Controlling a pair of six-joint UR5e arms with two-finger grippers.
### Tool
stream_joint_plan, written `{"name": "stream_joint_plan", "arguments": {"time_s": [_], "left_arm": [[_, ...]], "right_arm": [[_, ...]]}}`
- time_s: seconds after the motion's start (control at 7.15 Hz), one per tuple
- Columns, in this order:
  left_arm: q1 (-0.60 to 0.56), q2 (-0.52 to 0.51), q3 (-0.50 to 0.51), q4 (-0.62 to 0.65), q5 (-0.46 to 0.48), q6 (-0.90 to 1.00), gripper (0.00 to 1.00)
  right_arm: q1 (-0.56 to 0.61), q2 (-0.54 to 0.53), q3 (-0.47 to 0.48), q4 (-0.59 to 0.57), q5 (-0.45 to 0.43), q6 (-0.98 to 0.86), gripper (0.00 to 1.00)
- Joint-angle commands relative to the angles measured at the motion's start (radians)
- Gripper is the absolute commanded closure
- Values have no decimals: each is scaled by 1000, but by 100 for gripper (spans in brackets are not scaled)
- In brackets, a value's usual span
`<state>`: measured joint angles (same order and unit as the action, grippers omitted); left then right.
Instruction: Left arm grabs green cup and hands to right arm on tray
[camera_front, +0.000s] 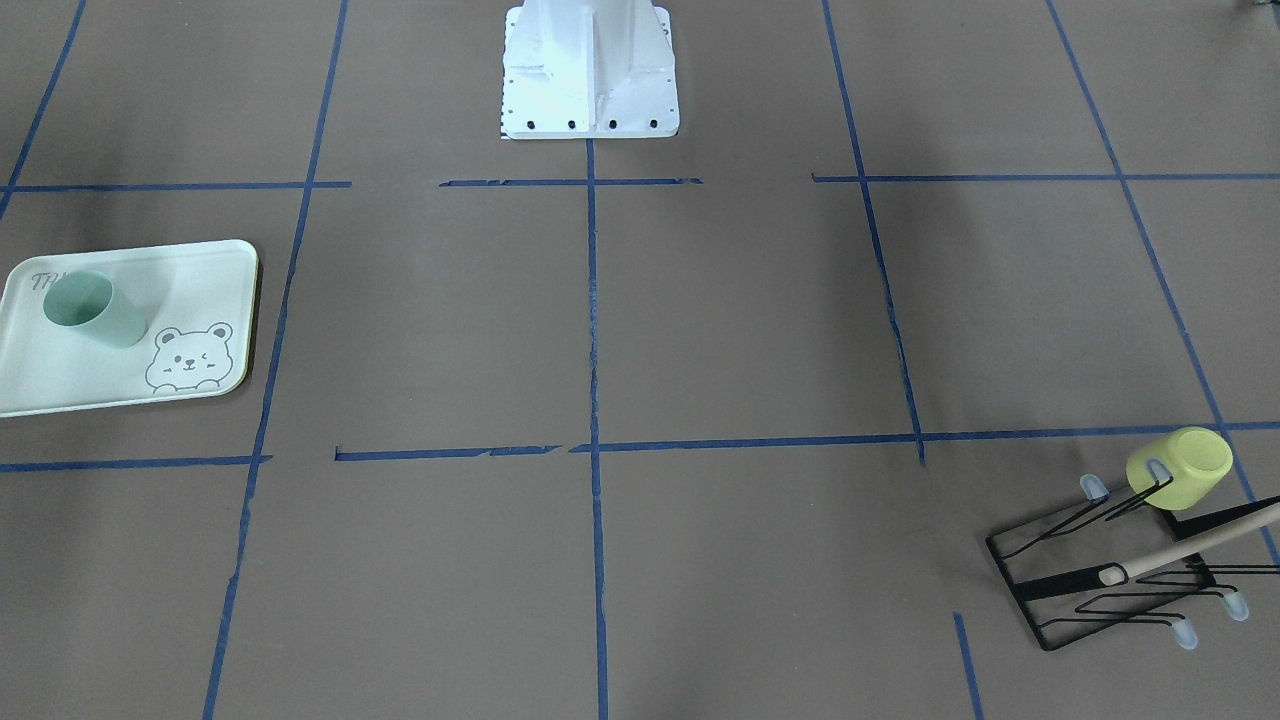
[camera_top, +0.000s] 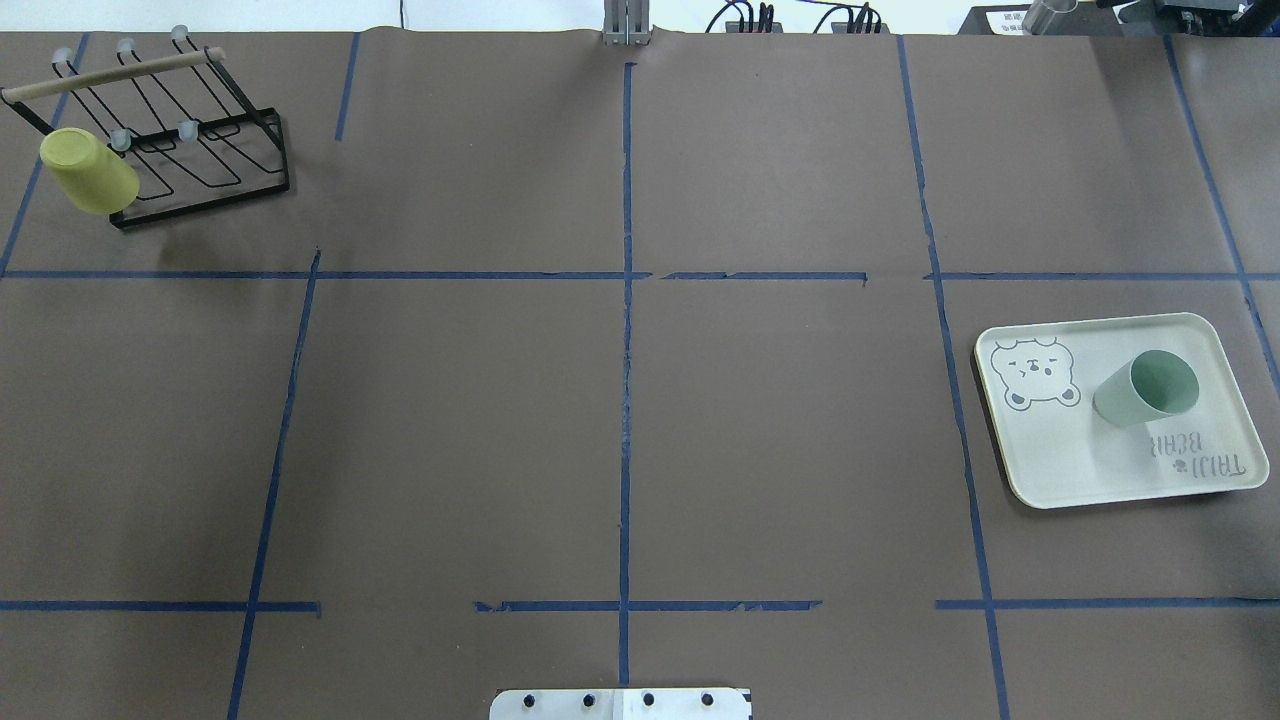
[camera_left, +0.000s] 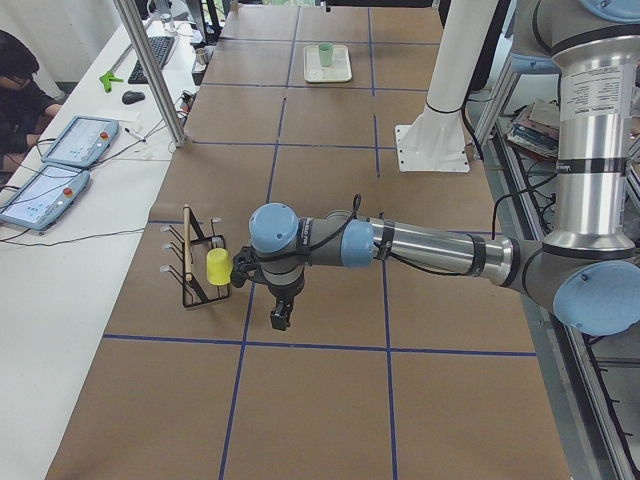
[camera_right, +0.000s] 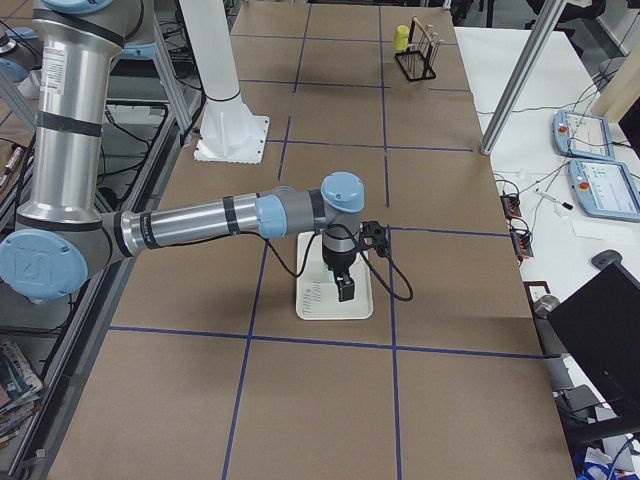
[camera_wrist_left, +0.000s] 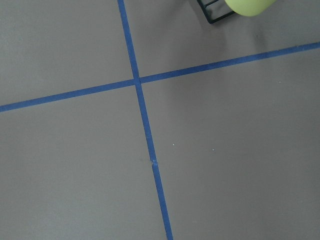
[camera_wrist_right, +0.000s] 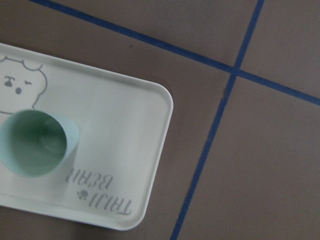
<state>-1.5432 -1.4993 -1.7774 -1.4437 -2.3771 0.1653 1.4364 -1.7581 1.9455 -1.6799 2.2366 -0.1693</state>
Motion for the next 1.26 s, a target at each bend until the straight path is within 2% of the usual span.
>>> {"name": "stream_joint_plan", "arguments": {"time_s": [0.0, 0.14, 0.84, 1.12], "left_arm": [[0, 7, 21, -1, -1, -3, 0], [0, 22, 21, -1, 1, -1, 0], [-3, 89, 10, -4, 18, -7, 0], [-2, 102, 9, -4, 91, -6, 0]], "right_arm": [[64, -59, -25, -92, 9, -118, 0], [65, -60, -48, -89, 58, -119, 0], [82, -57, -46, -89, 69, -118, 0], [82, -55, -46, -89, 70, -118, 0]]}}
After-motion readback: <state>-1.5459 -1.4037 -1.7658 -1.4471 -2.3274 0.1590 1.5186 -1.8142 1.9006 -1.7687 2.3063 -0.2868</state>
